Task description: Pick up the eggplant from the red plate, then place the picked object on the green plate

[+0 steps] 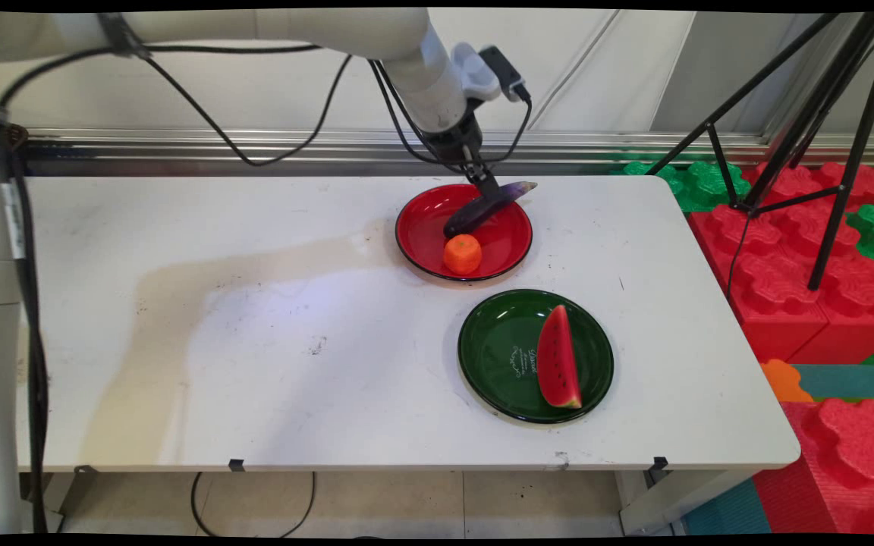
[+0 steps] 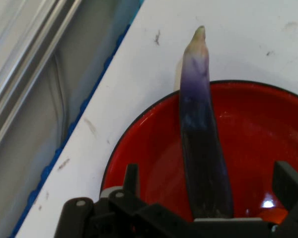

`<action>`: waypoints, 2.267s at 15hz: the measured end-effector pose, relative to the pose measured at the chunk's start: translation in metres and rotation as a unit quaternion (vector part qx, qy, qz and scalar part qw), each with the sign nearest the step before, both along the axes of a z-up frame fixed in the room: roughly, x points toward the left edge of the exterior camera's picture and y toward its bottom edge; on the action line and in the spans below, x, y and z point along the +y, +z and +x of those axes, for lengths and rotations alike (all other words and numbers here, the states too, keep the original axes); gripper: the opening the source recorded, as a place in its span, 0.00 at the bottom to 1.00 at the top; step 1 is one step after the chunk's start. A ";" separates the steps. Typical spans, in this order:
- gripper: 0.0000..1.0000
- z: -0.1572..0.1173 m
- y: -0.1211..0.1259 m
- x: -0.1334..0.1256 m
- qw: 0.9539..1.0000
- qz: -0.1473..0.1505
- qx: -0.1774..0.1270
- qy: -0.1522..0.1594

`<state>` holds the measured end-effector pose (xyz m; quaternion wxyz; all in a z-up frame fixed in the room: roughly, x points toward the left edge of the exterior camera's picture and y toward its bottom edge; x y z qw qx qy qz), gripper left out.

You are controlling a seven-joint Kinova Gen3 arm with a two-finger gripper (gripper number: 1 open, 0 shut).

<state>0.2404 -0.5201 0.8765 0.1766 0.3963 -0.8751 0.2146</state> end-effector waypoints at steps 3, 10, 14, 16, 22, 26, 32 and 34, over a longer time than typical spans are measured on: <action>1.00 -0.002 -0.020 -0.013 1.000 0.015 -0.005 0.002; 1.00 -0.004 -0.051 -0.028 0.999 0.035 -0.009 0.005; 0.00 -0.005 -0.061 -0.035 0.999 0.036 -0.005 0.011; 0.00 -0.005 -0.061 -0.036 0.999 0.032 -0.003 0.015; 0.00 -0.001 -0.043 -0.027 1.000 0.018 -0.001 0.025; 0.00 -0.001 -0.014 -0.014 0.999 0.000 -0.006 0.034; 0.00 -0.006 0.054 0.031 0.997 -0.038 -0.001 0.061; 0.00 -0.011 0.072 0.053 0.997 -0.039 0.004 0.068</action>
